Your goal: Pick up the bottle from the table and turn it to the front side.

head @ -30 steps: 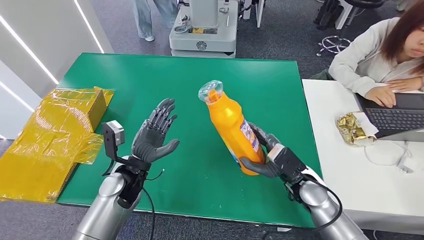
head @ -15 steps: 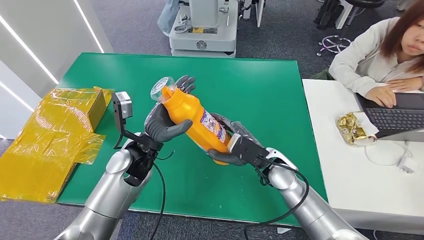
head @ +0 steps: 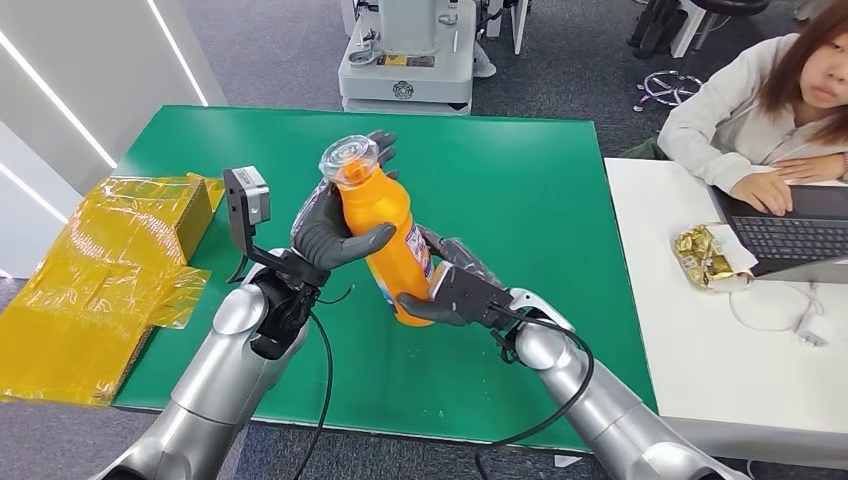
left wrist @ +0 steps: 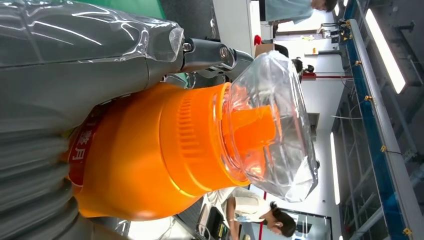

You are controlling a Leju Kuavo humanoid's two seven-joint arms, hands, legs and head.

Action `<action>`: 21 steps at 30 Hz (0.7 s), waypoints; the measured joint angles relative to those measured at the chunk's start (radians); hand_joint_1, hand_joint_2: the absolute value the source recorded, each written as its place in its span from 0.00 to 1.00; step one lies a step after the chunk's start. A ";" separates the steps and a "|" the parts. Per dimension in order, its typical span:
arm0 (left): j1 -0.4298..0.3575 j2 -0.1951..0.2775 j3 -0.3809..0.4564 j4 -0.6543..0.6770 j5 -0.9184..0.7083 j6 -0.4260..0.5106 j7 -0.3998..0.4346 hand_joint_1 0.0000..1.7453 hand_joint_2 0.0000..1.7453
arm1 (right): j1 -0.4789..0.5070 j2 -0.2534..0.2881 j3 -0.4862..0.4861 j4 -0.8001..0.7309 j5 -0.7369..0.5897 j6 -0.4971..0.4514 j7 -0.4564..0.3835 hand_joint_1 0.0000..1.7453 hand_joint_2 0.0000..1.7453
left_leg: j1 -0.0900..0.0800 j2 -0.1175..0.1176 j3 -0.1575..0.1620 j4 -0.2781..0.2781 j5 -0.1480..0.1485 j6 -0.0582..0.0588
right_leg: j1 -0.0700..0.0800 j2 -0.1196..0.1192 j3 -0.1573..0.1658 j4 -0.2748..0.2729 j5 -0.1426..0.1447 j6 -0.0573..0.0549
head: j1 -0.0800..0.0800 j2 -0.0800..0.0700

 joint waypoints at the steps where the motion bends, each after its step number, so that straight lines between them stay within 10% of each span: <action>1: 0.000 0.000 0.000 0.000 0.000 0.000 0.000 1.00 1.00 | -0.001 0.000 0.001 0.002 0.000 -0.001 0.000 1.00 1.00 | 0.000 0.000 0.000 0.000 0.000 0.000 | 0.000 0.000 0.000 0.000 0.000 0.000 | 0.000 0.000; 21: 0.002 0.006 -0.010 -0.002 0.002 -0.008 0.000 1.00 1.00 | -0.002 -0.021 0.012 0.011 -0.004 -0.018 0.003 1.00 1.00 | 0.000 0.000 0.000 0.000 0.000 0.000 | 0.000 0.000 0.000 0.000 0.000 0.000 | 0.000 0.000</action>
